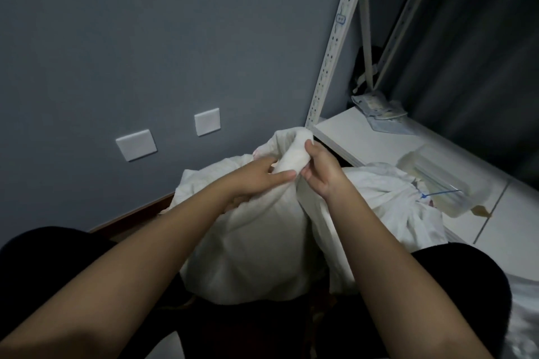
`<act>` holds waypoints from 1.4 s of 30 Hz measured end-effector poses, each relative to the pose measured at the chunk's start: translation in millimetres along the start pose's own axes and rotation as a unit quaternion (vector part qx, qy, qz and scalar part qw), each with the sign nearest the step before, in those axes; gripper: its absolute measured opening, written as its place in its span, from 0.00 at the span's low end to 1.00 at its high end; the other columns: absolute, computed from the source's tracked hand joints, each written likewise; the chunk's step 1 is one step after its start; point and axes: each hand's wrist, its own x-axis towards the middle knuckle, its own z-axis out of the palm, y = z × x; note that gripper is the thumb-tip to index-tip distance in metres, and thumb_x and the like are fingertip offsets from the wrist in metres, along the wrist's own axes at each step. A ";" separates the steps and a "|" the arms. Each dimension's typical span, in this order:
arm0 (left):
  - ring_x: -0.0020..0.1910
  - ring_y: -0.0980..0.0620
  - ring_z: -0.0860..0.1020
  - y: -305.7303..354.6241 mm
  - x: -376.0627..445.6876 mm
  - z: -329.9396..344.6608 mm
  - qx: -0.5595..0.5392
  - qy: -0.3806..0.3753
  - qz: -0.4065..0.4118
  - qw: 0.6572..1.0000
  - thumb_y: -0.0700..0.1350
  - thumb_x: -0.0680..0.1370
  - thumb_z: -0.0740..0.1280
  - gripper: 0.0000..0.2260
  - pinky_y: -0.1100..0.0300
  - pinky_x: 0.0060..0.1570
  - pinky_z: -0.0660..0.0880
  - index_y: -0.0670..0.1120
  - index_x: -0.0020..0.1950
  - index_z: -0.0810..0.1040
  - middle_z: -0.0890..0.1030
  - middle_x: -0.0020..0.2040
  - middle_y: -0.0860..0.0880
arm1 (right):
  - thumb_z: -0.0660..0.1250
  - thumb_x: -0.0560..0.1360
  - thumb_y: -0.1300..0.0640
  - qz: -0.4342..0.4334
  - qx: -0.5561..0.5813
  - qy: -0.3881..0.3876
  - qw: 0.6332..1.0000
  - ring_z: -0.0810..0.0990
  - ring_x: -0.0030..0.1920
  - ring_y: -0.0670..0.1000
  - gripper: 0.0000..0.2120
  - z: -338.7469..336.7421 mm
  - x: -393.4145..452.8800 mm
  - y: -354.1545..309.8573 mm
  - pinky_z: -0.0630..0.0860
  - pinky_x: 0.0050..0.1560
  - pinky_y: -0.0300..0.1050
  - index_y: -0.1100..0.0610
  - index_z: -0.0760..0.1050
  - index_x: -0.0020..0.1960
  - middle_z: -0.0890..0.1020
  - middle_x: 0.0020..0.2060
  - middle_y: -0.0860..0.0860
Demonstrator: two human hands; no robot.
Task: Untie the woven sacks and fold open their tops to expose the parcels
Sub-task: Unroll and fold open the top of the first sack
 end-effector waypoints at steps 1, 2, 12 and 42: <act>0.55 0.55 0.74 6.5 3.7 5.9 -0.009 0.021 0.012 1.000 0.56 0.79 0.63 0.22 0.67 0.46 0.68 0.44 0.68 0.71 0.76 0.59 0.50 | 0.57 0.82 0.60 0.000 -0.003 -0.013 1.000 0.79 0.51 0.54 0.15 -0.7 -3.5 -0.7 0.79 0.52 0.48 0.63 0.67 0.67 0.78 0.56 0.60; 0.54 0.53 0.75 8.2 10.0 11.1 0.002 0.050 0.021 0.999 0.51 0.79 0.63 0.17 0.65 0.43 0.67 0.42 0.63 0.75 0.78 0.56 0.48 | 0.57 0.82 0.61 0.002 -0.012 -0.018 1.000 0.80 0.49 0.53 0.13 -1.9 -6.1 -1.7 0.80 0.48 0.46 0.62 0.68 0.65 0.79 0.52 0.59; 0.48 0.53 0.76 17.9 8.7 37.0 0.117 0.116 0.045 0.985 0.54 0.80 0.59 0.16 0.60 0.45 0.67 0.44 0.53 0.79 0.80 0.49 0.49 | 0.62 0.79 0.65 0.026 -0.056 0.089 0.994 0.81 0.43 0.53 0.15 -26.1 -14.8 12.4 0.79 0.36 0.43 0.66 0.70 0.65 0.81 0.49 0.59; 0.46 0.52 0.75 52.2 113.3 55.3 0.404 -0.213 0.144 0.878 0.47 0.74 0.70 0.09 0.60 0.49 0.70 0.47 0.52 0.78 0.80 0.50 0.48 | 0.57 0.80 0.58 -0.068 -0.268 0.170 0.946 0.76 0.37 0.49 0.13 -99.6 -43.9 21.4 0.73 0.43 0.48 0.55 0.73 0.38 0.77 0.35 0.49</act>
